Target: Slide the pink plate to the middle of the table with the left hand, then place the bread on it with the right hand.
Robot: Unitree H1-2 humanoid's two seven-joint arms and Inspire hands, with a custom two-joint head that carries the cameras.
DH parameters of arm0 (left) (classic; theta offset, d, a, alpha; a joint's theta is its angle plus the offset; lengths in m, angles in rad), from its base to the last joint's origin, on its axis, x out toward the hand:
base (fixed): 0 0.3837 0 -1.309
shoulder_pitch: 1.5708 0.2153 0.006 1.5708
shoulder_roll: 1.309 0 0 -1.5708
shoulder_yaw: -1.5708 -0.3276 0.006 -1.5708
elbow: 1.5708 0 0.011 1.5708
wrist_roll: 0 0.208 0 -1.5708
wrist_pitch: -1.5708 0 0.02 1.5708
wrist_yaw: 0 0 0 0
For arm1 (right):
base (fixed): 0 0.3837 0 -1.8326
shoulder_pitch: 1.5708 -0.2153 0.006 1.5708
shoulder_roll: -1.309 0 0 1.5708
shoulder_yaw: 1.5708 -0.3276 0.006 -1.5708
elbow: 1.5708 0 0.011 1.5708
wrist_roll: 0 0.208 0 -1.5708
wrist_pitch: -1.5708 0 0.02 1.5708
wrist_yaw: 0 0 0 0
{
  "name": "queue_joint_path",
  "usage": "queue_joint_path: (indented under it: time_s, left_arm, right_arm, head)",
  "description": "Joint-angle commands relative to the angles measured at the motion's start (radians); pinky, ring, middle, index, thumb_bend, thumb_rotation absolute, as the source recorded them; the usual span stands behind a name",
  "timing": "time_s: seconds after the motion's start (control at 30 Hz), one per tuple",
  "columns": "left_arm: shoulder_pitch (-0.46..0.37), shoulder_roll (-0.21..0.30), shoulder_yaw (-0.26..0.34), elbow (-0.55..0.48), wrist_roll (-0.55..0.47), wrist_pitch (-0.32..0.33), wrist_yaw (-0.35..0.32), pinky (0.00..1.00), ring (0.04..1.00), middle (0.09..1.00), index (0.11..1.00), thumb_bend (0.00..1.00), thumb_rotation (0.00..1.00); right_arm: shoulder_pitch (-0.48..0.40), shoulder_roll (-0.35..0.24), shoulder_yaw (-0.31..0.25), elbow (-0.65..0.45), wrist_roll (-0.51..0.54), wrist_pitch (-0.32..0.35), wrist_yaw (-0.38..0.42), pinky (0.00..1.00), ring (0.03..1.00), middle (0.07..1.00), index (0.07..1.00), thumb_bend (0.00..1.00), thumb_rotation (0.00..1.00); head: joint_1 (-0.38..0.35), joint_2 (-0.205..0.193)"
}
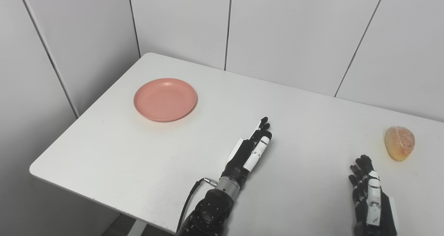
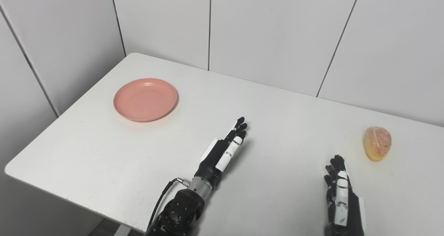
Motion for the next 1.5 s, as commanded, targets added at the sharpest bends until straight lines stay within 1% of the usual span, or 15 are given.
queue_joint_path:
  time_s: [0.0,0.1,0.33,0.47,0.6,0.67,0.77,0.87,0.97,1.07,1.17,1.23,1.37,1.47]
  left_arm:
    - [0.005,-0.006,-0.010,0.023,-0.005,-0.019,-0.014,0.97,0.978,0.991,0.990,0.33,1.00]
    - [0.001,-0.001,-0.004,0.003,-0.004,-0.009,-0.013,0.95,0.970,0.985,0.985,0.35,1.00]
    - [-0.013,0.015,0.018,-0.074,-0.028,0.030,-0.034,0.96,0.965,0.983,0.987,0.36,1.00]
    - [-0.041,0.035,0.046,-0.150,-0.078,0.088,-0.060,0.97,0.974,0.992,0.987,0.37,1.00]
    - [-0.084,0.062,0.077,-0.197,-0.123,0.133,-0.083,1.00,0.983,0.997,0.987,0.41,1.00]
    - [-0.108,0.077,0.087,-0.219,-0.121,0.168,-0.083,0.99,0.987,0.993,0.982,0.43,1.00]
    - [-0.150,0.100,0.113,-0.237,-0.144,0.202,-0.082,0.98,0.986,0.989,0.982,0.43,1.00]
    - [-0.181,0.110,0.139,-0.254,-0.172,0.232,-0.086,0.98,0.985,0.989,0.983,0.43,1.00]
    - [-0.215,0.124,0.171,-0.263,-0.197,0.248,-0.085,0.99,0.976,0.987,0.974,0.44,1.00]
    - [-0.249,0.139,0.202,-0.272,-0.214,0.258,-0.077,1.00,0.968,0.974,0.963,0.46,1.00]
    - [-0.288,0.174,0.230,-0.287,-0.211,0.265,-0.073,0.98,0.953,0.965,0.955,0.45,1.00]
    - [-0.310,0.197,0.251,-0.287,-0.209,0.265,-0.068,0.95,0.950,0.957,0.947,0.45,1.00]
    - [-0.349,0.229,0.290,-0.271,-0.213,0.267,-0.047,0.95,0.943,0.948,0.939,0.46,1.00]
    - [-0.380,0.264,0.317,-0.253,-0.209,0.274,-0.039,0.96,0.949,0.951,0.941,0.46,1.00]
  right_arm:
    - [-0.008,0.010,0.002,-0.009,0.000,-0.039,0.001,0.99,0.961,0.954,0.938,0.10,1.00]
    - [-0.007,0.017,0.003,-0.011,-0.004,-0.038,-0.004,0.99,0.963,0.954,0.936,0.10,1.00]
    - [-0.003,0.033,0.010,-0.019,-0.026,-0.041,-0.018,0.96,0.944,0.937,0.917,0.10,1.00]
    - [-0.006,0.035,0.009,-0.013,-0.032,-0.048,-0.021,0.96,0.942,0.933,0.914,0.09,1.00]
    - [-0.006,0.035,0.011,-0.015,-0.034,-0.042,-0.020,0.96,0.944,0.937,0.917,0.10,1.00]
    - [-0.008,0.039,0.011,-0.016,-0.031,-0.034,-0.022,0.97,0.949,0.940,0.921,0.09,1.00]
    - [-0.011,0.039,0.012,-0.011,-0.034,-0.041,-0.022,0.97,0.949,0.938,0.920,0.08,1.00]
    - [-0.009,0.038,0.013,-0.011,-0.038,-0.044,-0.023,0.97,0.948,0.939,0.920,0.08,1.00]
    - [-0.011,0.043,0.013,-0.004,-0.044,-0.052,-0.029,0.95,0.936,0.929,0.908,0.10,1.00]
    - [-0.012,0.042,0.012,0.000,-0.041,-0.055,-0.027,0.95,0.936,0.930,0.910,0.10,1.00]
    - [-0.012,0.043,0.012,0.001,-0.041,-0.058,-0.028,0.96,0.937,0.929,0.908,0.10,1.00]
    - [-0.012,0.042,0.012,0.004,-0.044,-0.062,-0.028,0.95,0.935,0.927,0.905,0.10,1.00]
    - [-0.011,0.041,0.010,-0.001,-0.044,-0.055,-0.030,0.94,0.932,0.925,0.902,0.10,1.00]
    - [-0.012,0.039,0.007,0.001,-0.030,-0.054,-0.022,0.96,0.940,0.930,0.907,0.10,1.00]
  head:
    - [0.001,0.001]
    - [-0.003,0.004]
    - [-0.008,0.005]
    - [-0.001,0.000]
    - [-0.002,0.000]
    - [-0.002,0.001]
    - [-0.003,0.005]
    - [-0.005,0.004]
    - [-0.003,0.004]
    - [-0.003,0.005]
    - [-0.001,0.005]
    - [0.003,0.005]
    - [0.009,0.006]
    - [0.015,0.006]
